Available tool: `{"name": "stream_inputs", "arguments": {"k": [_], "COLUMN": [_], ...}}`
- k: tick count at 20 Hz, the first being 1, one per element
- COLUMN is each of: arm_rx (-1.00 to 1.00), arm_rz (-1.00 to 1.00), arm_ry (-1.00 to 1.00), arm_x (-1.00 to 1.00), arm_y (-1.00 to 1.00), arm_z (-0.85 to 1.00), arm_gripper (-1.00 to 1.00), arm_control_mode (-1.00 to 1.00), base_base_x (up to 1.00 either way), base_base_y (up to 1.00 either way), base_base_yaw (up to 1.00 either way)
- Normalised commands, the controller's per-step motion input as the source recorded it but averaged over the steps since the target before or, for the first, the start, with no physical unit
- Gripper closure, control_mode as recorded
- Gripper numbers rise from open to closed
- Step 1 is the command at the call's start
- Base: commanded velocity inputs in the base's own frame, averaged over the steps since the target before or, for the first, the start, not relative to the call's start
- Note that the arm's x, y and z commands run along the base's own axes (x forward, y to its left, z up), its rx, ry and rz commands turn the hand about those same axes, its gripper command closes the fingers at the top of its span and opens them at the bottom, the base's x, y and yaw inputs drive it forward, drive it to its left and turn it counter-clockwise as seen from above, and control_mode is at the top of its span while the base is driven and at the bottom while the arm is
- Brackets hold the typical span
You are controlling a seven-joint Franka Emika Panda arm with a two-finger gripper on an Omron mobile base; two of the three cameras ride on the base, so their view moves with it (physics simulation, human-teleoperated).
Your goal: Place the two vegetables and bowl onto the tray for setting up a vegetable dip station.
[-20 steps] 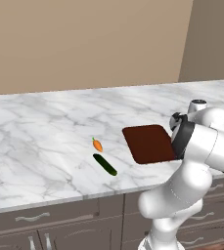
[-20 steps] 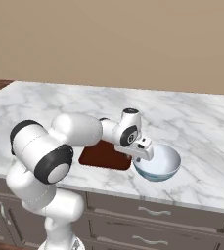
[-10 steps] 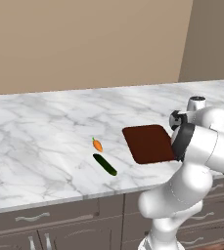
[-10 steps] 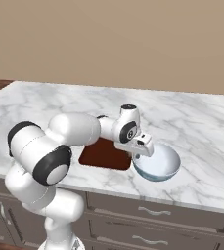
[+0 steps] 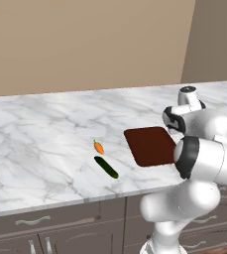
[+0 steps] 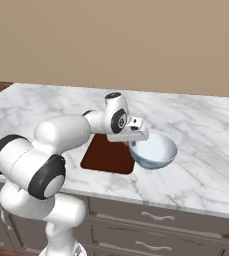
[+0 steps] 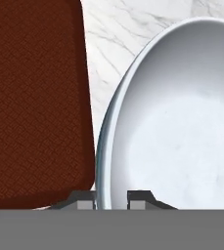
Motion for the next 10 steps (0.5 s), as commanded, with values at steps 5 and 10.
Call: {"name": "stream_inputs", "arguments": {"k": [5,10], "arm_rx": [-0.03,-0.01], "arm_rz": [0.26,0.04], "arm_ry": [0.0,-0.02], "arm_x": [0.33,0.49], "arm_y": [0.29,0.46], "arm_z": [0.02,0.0], "arm_gripper": [1.0,1.0], "arm_control_mode": [-1.0,-1.0], "base_base_x": [0.0,0.0], "base_base_y": [0.0,0.0], "base_base_yaw": [0.0,0.0]}}
